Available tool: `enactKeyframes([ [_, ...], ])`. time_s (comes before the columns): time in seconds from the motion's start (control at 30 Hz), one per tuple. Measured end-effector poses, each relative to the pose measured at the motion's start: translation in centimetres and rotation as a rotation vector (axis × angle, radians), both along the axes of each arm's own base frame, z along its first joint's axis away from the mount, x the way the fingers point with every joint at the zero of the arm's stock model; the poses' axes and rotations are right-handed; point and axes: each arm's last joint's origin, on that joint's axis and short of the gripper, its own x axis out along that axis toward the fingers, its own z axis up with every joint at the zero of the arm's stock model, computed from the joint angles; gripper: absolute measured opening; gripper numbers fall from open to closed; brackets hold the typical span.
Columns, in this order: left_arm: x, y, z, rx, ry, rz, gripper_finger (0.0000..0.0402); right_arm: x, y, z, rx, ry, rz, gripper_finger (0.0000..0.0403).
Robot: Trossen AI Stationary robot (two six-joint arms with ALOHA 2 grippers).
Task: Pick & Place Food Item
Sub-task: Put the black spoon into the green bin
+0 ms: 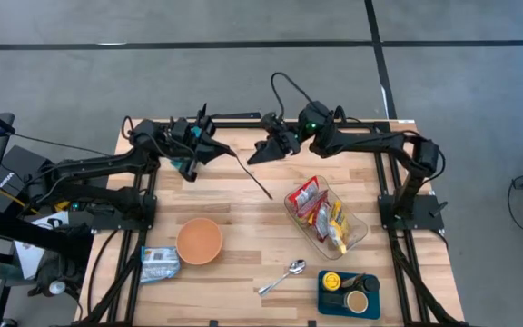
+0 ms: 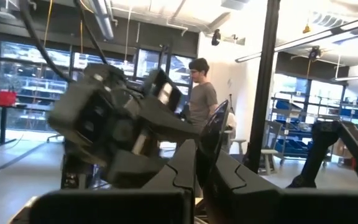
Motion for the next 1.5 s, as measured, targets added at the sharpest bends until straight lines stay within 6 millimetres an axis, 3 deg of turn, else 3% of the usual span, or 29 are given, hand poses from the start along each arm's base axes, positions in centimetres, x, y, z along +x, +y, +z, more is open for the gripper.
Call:
enactKeyframes([
  [0.2, 0.1, 0.0, -0.2, -0.012, 0.025, 0.000, 0.0002, -0.4, -2.0, 0.0, -0.071, -0.074, -0.145, 0.0100],
  [0.5, 0.2, 0.2, -0.6, 0.000, 0.055, 0.038, 0.0002, -1.1, -5.2, -0.4, -0.262, -0.163, -0.451, 0.0005],
  [0.97, 0.3, 1.4, -1.7, 0.046, 0.141, 0.287, 0.0004, -2.9, -10.4, -2.5, -0.393, 0.035, -0.820, 0.0004],
  [1.23, -1.1, 4.2, -2.1, 0.041, 0.193, 0.432, 0.0004, -4.1, -12.3, -3.3, -0.377, 0.132, -0.877, 0.0001],
  [1.5, -3.4, 7.6, -3.6, 0.079, 0.353, 0.618, 0.0004, -4.2, -12.5, -3.5, -0.374, 0.157, -0.881, 0.0001],
])
